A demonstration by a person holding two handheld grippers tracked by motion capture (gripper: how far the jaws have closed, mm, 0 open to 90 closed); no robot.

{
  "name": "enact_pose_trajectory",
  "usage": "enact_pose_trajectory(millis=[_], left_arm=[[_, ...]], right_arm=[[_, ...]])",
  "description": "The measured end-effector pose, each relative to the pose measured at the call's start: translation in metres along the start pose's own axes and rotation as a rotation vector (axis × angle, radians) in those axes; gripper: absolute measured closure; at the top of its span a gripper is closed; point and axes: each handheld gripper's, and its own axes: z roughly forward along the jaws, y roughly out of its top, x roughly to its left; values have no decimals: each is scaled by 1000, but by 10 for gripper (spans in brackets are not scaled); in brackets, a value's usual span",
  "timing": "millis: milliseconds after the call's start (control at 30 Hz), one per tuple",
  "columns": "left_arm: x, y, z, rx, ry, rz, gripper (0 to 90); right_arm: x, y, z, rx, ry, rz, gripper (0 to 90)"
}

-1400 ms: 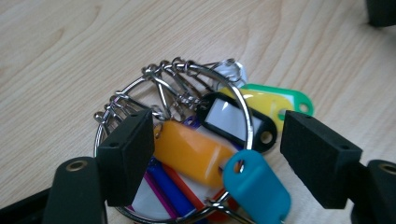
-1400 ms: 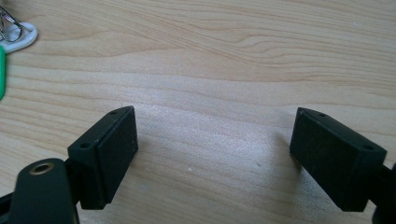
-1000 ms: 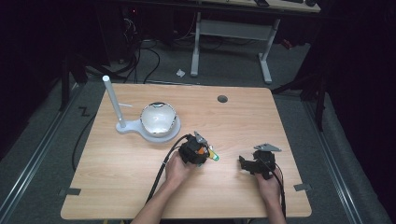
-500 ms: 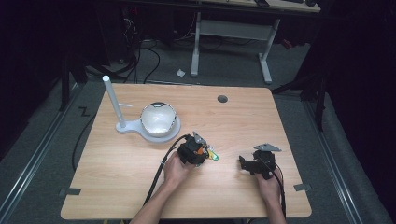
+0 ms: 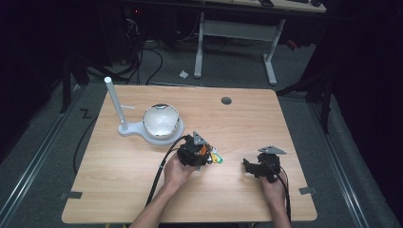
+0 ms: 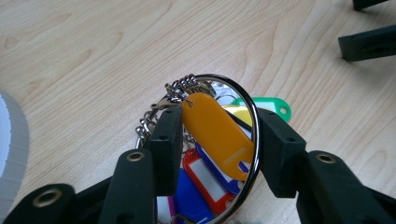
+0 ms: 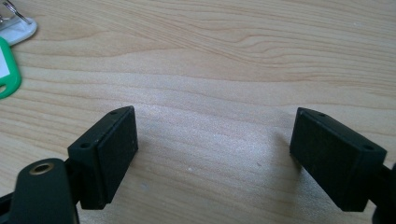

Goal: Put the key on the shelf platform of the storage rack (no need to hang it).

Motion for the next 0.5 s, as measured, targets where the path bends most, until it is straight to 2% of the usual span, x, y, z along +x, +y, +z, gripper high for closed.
enact_pose_trajectory(millis=[167, 300, 500], left_arm=[[2, 2, -10, -20, -5, -5, 553], [5, 4, -18, -13, -6, -6, 557], [10, 9, -35, -53, -23, -31, 568]], right_arm=[[0, 0, 0, 0, 0, 0, 152], [0, 0, 0, 0, 0, 0, 152], [0, 0, 0, 0, 0, 0, 152]])
